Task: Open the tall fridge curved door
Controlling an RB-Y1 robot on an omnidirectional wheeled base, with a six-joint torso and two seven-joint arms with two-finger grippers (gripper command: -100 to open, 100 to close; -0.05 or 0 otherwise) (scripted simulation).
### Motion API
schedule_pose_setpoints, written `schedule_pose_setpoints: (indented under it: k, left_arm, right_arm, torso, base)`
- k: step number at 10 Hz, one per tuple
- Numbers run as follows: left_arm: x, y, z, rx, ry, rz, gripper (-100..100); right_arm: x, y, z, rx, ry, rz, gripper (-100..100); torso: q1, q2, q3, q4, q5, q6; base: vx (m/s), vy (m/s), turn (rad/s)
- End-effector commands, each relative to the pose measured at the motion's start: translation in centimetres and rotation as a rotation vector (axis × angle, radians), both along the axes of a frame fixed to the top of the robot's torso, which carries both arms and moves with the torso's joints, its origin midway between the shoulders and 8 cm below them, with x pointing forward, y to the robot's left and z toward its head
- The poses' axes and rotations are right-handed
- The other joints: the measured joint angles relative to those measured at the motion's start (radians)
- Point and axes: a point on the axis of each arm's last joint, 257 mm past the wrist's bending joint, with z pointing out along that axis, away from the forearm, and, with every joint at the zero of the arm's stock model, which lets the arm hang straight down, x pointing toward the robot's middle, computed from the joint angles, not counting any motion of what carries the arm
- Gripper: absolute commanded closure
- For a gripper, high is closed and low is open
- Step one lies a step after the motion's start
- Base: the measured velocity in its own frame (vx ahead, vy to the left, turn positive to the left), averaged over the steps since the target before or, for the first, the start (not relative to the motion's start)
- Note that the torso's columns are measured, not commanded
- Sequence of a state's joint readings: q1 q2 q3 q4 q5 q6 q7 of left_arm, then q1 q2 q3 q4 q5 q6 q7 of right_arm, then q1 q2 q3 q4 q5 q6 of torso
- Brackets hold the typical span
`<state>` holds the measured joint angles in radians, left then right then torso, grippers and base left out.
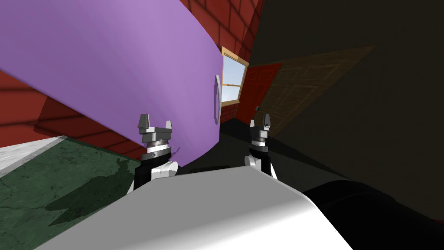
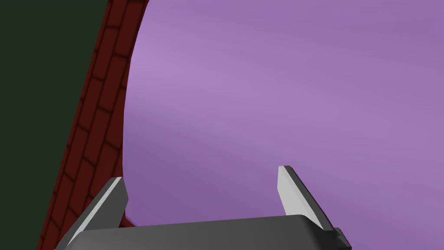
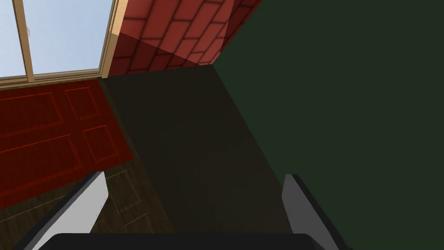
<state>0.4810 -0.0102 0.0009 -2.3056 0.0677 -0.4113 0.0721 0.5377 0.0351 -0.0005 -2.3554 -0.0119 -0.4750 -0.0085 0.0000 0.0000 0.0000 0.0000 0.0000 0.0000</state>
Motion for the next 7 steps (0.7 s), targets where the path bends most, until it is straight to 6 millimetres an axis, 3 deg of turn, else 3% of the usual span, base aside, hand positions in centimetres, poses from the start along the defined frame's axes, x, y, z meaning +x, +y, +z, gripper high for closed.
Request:
schedule_pose_setpoints:
  k: [1, 7]
  left_arm:
    - [0.0, 0.0, 0.0, 0.0, 0.0, 0.0, 0]
    - [-0.01, 0.0, 0.01, 0.0, 0.0, 0.0, 0]
  right_arm:
    - [0.0, 0.0, 0.0, 0.0, 0.0, 0.0, 0]
    - [-0.01, 0.0, 0.01, 0.0, 0.0, 0.0, 0]
  torso:
    - [0.0, 0.04, -0.082, 0.041, 0.0, 0.0]
    - [0.0, 0.47, -0.939, 0.47, 0.0, 0.0]
  base:
    - [0.0, 0.0, 0.0]
    - [0.0, 0.0, 0.0]
